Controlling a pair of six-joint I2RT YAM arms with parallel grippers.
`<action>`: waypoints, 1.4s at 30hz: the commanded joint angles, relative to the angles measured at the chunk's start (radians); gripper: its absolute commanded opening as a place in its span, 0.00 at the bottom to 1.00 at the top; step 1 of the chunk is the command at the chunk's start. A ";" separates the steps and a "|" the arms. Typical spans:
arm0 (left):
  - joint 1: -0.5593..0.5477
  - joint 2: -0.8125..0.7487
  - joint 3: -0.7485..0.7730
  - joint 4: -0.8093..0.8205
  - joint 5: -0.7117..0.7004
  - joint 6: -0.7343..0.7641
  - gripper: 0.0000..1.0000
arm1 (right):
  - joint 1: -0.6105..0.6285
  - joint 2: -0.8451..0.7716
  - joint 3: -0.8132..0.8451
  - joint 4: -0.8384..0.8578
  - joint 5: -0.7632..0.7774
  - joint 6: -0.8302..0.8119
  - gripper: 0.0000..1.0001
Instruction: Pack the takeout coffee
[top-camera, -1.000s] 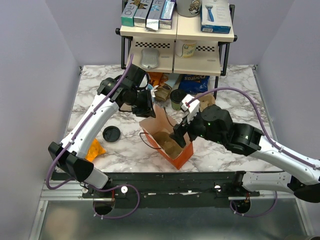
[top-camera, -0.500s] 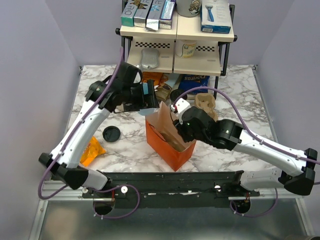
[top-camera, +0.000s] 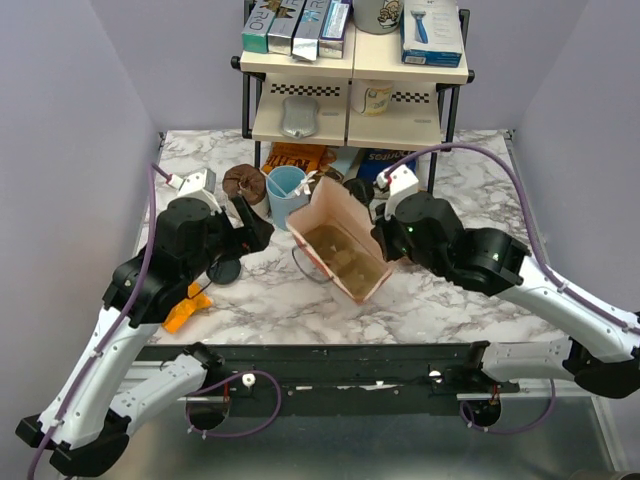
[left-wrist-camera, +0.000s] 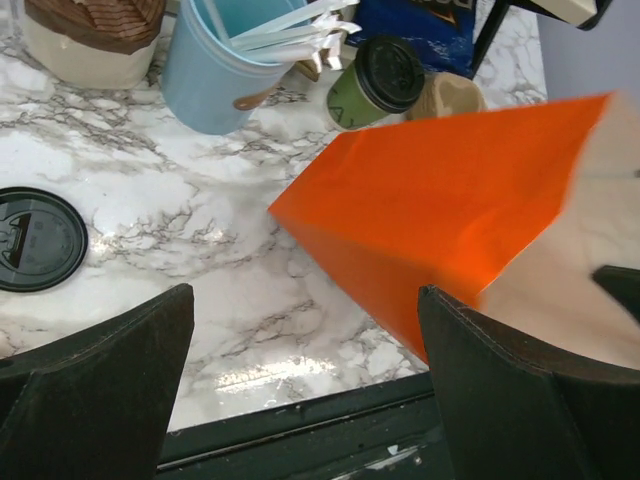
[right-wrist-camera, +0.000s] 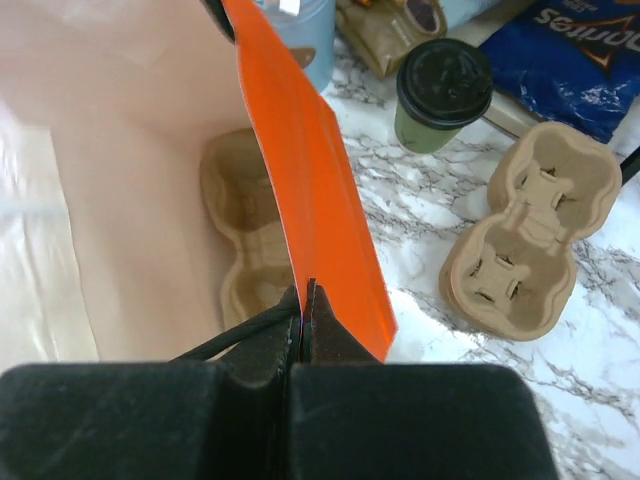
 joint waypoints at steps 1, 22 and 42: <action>0.005 -0.049 -0.045 0.049 -0.102 -0.030 0.99 | -0.063 0.003 0.031 -0.031 -0.065 0.117 0.01; 0.005 -0.124 -0.157 0.049 -0.102 -0.058 0.99 | -0.153 0.109 0.051 -0.037 -0.162 0.183 0.01; 0.006 -0.151 -0.205 0.050 -0.083 -0.058 0.99 | -0.200 0.163 0.003 -0.034 -0.168 0.152 0.01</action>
